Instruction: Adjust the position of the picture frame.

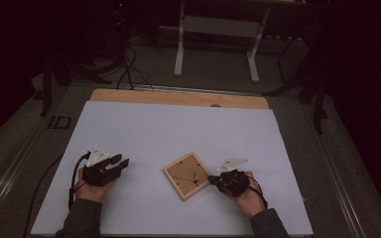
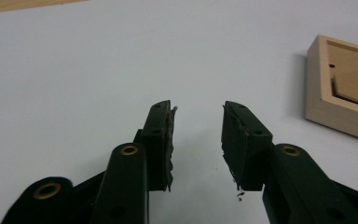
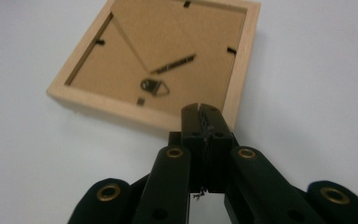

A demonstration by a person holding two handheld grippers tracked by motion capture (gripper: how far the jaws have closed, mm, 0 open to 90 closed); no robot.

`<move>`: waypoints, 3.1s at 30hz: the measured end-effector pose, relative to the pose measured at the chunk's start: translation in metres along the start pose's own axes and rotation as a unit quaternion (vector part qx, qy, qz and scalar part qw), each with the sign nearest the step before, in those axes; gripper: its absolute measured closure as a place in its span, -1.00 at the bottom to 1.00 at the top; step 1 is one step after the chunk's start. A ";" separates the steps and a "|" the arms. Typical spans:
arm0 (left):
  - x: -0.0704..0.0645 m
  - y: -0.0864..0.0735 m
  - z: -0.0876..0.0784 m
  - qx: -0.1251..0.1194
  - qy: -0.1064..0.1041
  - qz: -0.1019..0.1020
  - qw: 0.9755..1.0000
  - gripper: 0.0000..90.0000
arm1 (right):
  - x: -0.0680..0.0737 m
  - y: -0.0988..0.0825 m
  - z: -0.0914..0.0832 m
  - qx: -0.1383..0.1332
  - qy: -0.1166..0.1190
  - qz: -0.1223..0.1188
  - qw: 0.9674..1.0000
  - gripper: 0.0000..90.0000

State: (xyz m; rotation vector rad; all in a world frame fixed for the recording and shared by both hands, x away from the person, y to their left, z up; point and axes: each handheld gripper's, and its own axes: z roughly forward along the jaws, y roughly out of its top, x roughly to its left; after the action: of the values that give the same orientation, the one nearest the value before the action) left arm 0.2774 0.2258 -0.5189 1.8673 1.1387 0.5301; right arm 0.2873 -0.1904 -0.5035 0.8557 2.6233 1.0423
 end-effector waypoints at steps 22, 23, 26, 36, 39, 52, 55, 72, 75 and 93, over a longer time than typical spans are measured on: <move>-0.014 0.004 0.014 0.023 -0.050 0.023 0.998 1.00 | -0.006 -0.015 0.010 0.034 -0.010 0.009 0.999 0.99; -0.015 0.004 0.015 0.024 -0.050 0.023 0.998 1.00 | -0.007 -0.015 0.010 0.034 -0.011 0.009 0.999 0.99; -0.017 0.004 0.018 0.028 -0.054 0.026 0.998 1.00 | -0.010 -0.013 0.012 0.032 -0.014 0.015 0.999 0.99; -0.026 0.005 0.032 0.031 -0.069 0.014 0.997 1.00 | -0.014 0.001 0.025 0.028 -0.022 0.026 0.999 0.99; -0.033 0.010 0.037 0.035 -0.071 0.025 0.997 1.00 | -0.014 0.004 0.028 0.025 -0.022 0.028 0.999 0.99; -0.061 0.013 0.066 0.056 -0.089 0.052 0.993 1.00 | -0.007 0.009 0.034 0.026 -0.010 0.025 0.999 0.99; -0.062 0.012 0.067 0.061 -0.089 0.054 0.993 1.00 | -0.004 0.010 0.035 0.027 -0.007 0.022 0.999 0.99; -0.066 0.006 0.058 0.072 -0.094 0.047 0.992 1.00 | -0.012 0.024 0.051 0.025 -0.015 0.035 0.999 0.99; -0.067 0.006 0.055 0.074 -0.101 0.042 0.991 1.00 | -0.015 0.027 0.054 0.023 -0.016 0.043 0.999 1.00; -0.070 0.005 0.055 0.067 -0.101 0.046 0.991 1.00 | -0.024 0.033 0.063 0.017 -0.013 0.066 0.998 1.00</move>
State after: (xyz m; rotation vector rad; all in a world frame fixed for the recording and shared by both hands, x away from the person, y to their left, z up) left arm 0.2847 0.1393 -0.5396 2.0463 0.9778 0.3112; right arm 0.3449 -0.1494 -0.5286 1.0552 2.6008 1.0121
